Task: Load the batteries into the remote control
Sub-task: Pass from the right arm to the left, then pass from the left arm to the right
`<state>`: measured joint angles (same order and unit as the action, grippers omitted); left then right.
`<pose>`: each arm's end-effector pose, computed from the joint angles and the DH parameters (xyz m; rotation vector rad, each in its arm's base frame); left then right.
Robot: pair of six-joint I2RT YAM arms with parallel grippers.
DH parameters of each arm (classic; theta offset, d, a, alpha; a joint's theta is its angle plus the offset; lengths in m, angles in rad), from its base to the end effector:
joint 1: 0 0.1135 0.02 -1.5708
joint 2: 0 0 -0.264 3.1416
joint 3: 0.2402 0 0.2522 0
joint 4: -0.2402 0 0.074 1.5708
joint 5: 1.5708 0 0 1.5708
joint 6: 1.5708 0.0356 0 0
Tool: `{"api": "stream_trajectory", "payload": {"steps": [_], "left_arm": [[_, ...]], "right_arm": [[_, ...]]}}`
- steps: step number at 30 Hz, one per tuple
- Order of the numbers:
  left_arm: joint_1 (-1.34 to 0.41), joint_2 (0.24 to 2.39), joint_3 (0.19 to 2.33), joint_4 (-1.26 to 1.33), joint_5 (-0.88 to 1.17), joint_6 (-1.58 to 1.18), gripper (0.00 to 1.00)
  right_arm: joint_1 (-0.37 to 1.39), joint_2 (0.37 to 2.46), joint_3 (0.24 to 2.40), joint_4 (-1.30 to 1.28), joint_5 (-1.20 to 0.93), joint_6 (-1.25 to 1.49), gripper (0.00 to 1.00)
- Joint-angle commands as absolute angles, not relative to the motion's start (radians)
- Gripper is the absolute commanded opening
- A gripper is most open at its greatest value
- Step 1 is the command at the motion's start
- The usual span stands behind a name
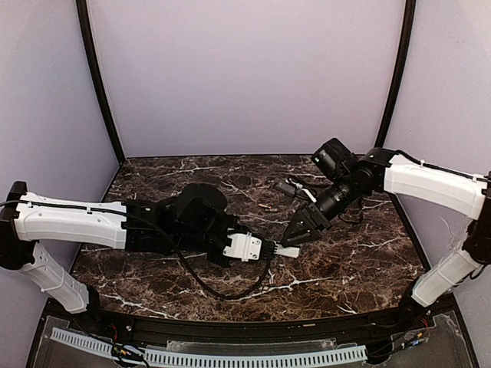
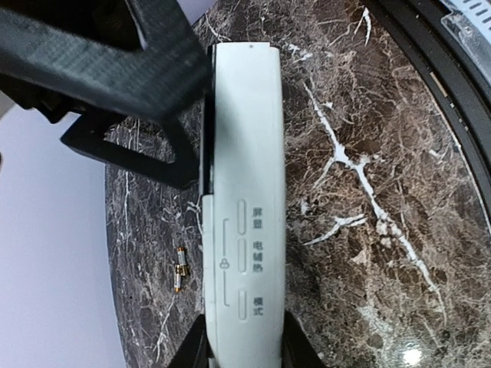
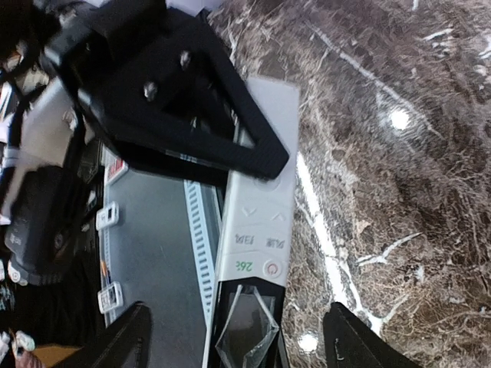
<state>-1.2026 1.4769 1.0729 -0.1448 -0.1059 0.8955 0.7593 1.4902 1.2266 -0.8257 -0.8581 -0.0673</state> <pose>0.1250 -0.3134 0.2781 1.8032 1.1091 -0.0706 0.1961 0.2233 0.2845 -1.3430 2.3179 1.3673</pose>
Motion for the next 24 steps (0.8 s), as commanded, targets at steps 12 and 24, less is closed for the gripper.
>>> {"api": "stream_trajectory", "payload": {"steps": [12, 24], "left_arm": [[-1.060, 1.387, 1.257, -0.353, 0.405, 0.513, 0.00], [-0.962, 1.457, 1.342, -0.391, 0.638, 0.340, 0.01]], "right_arm": [[0.758, 1.120, 1.129, -0.555, -0.799, -0.089, 0.85], [0.770, 1.193, 1.173, -0.588, -0.835, -0.115, 0.75]]}}
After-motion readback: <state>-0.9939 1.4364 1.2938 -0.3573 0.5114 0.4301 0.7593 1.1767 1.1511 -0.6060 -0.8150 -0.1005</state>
